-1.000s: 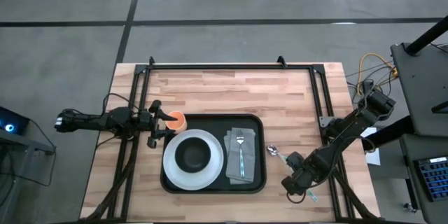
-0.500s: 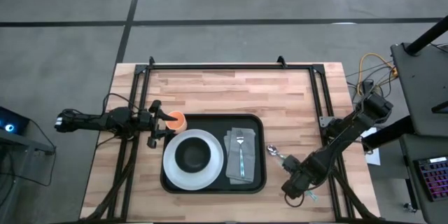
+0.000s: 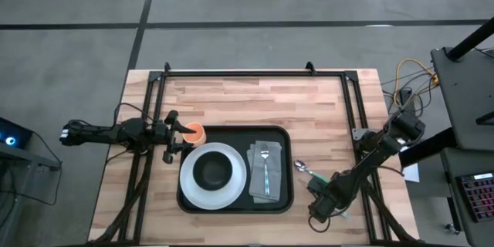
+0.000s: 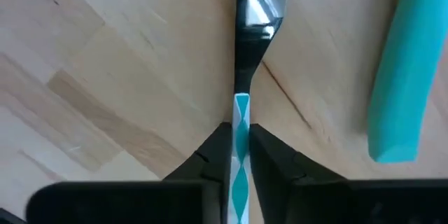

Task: Set up tray
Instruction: Put the knife on the table, then put the spoon on the table napkin

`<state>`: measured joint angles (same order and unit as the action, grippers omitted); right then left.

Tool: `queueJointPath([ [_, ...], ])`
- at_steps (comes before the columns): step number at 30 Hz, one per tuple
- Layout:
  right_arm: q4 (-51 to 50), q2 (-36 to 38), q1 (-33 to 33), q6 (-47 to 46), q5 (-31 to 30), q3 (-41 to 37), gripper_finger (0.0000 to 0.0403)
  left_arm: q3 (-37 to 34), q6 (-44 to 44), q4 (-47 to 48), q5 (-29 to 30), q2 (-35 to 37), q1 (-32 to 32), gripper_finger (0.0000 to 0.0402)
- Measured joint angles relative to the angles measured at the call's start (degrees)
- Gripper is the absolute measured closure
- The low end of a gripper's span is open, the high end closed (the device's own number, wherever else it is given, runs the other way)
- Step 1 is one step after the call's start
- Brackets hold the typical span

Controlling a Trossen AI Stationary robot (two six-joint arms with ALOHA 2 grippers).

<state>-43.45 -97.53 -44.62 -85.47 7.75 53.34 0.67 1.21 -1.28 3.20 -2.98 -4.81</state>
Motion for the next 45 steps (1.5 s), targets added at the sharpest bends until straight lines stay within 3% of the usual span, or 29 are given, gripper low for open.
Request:
queueJointPath([
  [8,-0.5,2.6,0.0,-0.8,-1.8,0.0,0.0280,0.0,0.0,0.0,0.0,0.0,0.0,0.0204],
  [15,-7.3,3.3,0.8,1.5,-4.5,0.0,0.0244,0.0,0.0,0.0,0.0,0.0,0.0,0.0204],
  [27,-10.5,4.0,9.6,13.7,-7.1,-0.5,0.0236,0.0,0.0,0.0,0.0,0.0,0.0,0.0204],
  [33,-9.9,4.8,13.8,20.3,-11.2,-1.4,0.0230,0.0,0.0,0.0,0.0,0.0,0.0,0.0204],
  [45,0.9,11.3,16.2,21.2,-10.4,-10.3,0.0230,0.0,0.0,0.0,0.0,0.0,0.0,0.0204],
])
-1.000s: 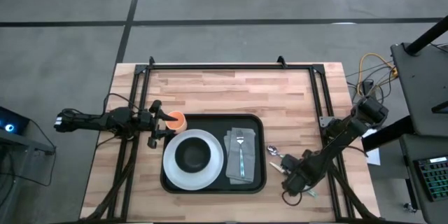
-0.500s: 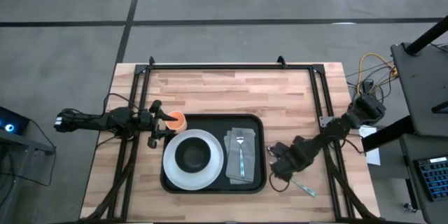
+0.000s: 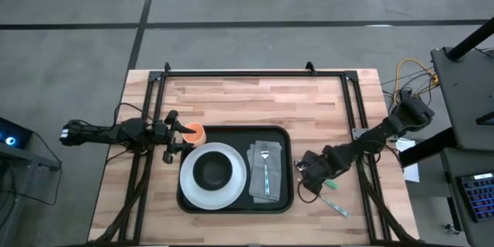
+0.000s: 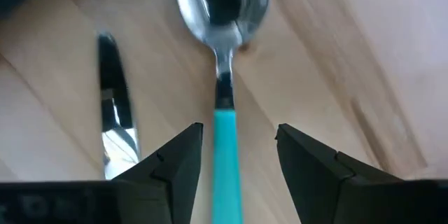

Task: Set up tray
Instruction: Put the spoon on the table napkin

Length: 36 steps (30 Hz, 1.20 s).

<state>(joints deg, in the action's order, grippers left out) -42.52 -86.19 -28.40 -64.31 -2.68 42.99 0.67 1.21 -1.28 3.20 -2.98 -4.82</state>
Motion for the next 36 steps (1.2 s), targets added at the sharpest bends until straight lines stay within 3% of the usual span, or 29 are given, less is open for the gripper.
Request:
queueJointPath([
  [9,2.9,-0.5,0.0,-1.2,1.7,-2.1,0.0265,0.0,0.0,0.0,0.0,0.0,0.0,0.0204],
  [18,2.6,-0.3,0.0,-4.7,4.0,-2.2,0.0375,0.0,0.0,0.0,0.0,0.0,0.0,0.0204],
  [36,-1.9,6.3,0.5,-30.4,4.1,2.4,0.0374,0.0,0.0,0.0,0.0,0.0,0.0,0.0204],
])
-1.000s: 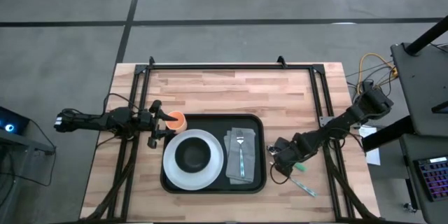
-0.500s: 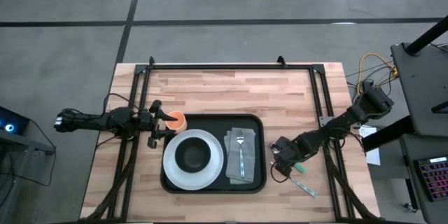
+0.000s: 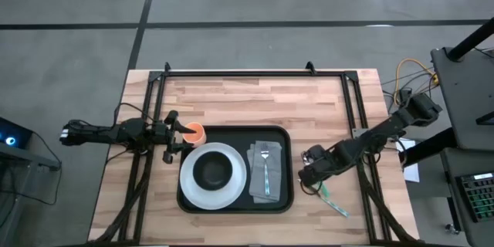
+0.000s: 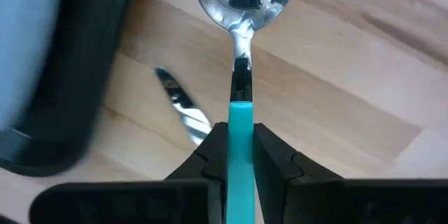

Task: Set up tray
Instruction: Put the spoon on the table napkin

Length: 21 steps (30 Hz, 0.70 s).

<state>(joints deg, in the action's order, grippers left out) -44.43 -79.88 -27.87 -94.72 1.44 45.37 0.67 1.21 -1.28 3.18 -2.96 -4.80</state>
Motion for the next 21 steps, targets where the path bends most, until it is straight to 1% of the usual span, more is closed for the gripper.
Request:
queueJointPath([
  [3,0.0,-1.0,0.7,-3.5,-0.1,1.8,0.0374,0.0,0.0,0.0,0.0,0.0,0.0,0.0204],
  [12,-0.2,-6.3,2.5,-9.9,-0.4,9.4,0.0374,0.0,0.0,0.0,0.0,0.0,0.0,0.0204],
  [15,-0.4,-8.8,3.5,-11.6,-1.9,12.4,0.0374,0.0,0.0,0.0,0.0,0.0,0.0,0.0204],
  [21,-0.4,-15.1,6.9,-9.7,-2.3,19.5,0.0374,0.0,0.0,0.0,0.0,0.0,0.0,0.0204],
])
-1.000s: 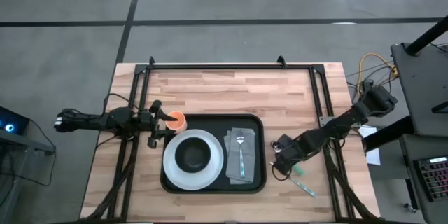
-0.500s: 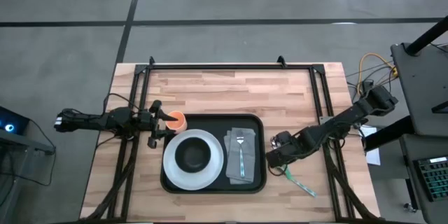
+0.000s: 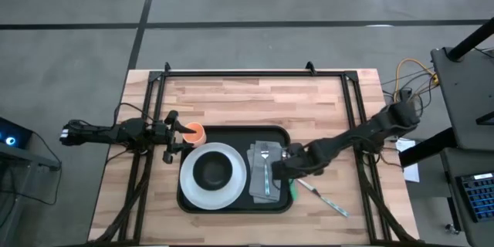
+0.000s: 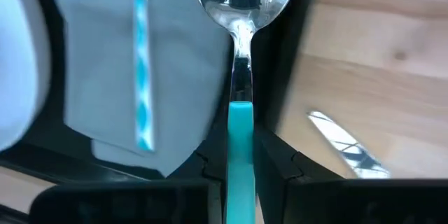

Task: Set up tray
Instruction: Put the spoon on the table napkin

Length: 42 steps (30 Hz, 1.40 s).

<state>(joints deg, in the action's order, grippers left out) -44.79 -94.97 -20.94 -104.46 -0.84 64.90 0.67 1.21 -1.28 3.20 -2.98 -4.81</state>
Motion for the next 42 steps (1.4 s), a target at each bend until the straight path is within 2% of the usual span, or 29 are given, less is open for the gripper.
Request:
queueJointPath([
  [11,0.2,-11.3,6.0,5.6,0.7,11.3,0.0374,0.0,0.0,0.0,0.0,0.0,0.0,0.0204],
  [21,2.1,-18.9,6.8,6.1,-0.7,17.5,0.0374,0.0,0.0,0.0,0.0,0.0,0.0,0.0204],
  [26,2.2,-20.3,6.9,6.9,-0.8,19.4,0.0374,0.0,0.0,0.0,0.0,0.0,0.0,0.0204],
  [35,8.6,-20.6,6.9,5.2,-5.1,19.0,0.0374,0.0,0.0,0.0,0.0,0.0,0.0,0.0204],
  [42,9.4,-20.7,6.7,4.4,-7.3,19.0,0.0374,0.0,0.0,0.0,0.0,0.0,0.0,0.0204],
])
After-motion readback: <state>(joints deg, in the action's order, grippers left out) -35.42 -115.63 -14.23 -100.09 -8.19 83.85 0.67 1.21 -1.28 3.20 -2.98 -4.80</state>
